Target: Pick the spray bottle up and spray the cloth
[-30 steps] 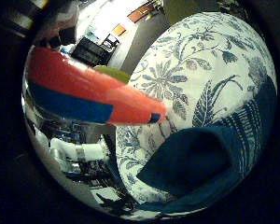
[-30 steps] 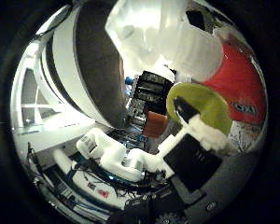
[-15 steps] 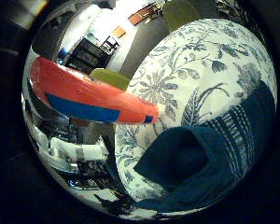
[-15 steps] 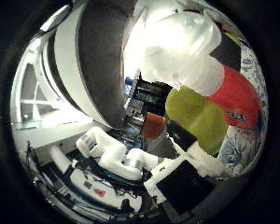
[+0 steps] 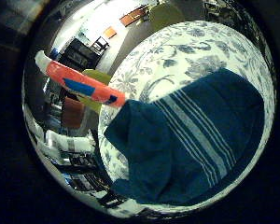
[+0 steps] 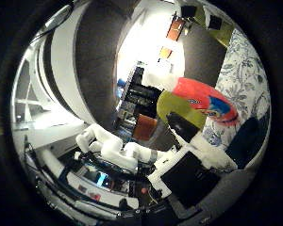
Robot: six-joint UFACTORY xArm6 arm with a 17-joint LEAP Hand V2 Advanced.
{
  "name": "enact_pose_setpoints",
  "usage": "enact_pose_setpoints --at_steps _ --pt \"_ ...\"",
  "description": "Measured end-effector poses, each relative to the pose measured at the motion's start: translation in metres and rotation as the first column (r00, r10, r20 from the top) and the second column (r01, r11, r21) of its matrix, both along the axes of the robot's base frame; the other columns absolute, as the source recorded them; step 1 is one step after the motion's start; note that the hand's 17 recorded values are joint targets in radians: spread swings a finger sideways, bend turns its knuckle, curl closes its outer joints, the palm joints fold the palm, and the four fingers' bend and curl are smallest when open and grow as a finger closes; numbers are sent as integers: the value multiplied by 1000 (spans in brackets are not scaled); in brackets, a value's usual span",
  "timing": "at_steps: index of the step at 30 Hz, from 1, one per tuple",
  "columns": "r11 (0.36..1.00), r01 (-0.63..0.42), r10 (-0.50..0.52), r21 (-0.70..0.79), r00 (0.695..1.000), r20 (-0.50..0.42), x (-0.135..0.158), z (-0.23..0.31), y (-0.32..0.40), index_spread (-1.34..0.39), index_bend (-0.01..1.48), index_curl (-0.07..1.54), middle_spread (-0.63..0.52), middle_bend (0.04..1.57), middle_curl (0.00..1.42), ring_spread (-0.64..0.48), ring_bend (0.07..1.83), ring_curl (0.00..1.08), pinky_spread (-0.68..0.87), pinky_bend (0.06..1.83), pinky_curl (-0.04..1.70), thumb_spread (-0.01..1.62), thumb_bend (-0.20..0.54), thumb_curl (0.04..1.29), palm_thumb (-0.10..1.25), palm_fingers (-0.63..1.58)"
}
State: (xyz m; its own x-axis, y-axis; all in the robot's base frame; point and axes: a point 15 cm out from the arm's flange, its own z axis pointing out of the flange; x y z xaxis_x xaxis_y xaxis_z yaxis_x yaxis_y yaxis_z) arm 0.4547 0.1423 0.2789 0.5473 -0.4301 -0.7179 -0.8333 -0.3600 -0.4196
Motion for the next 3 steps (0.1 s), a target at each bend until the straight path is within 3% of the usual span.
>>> enact_pose_setpoints --at_steps 3 --pt "1000 1 -1 -6 1000 2 -1 1 -3 -217 179 385 -40 502 440 17 591 319 360 519 408 986 -25 464 782 240"
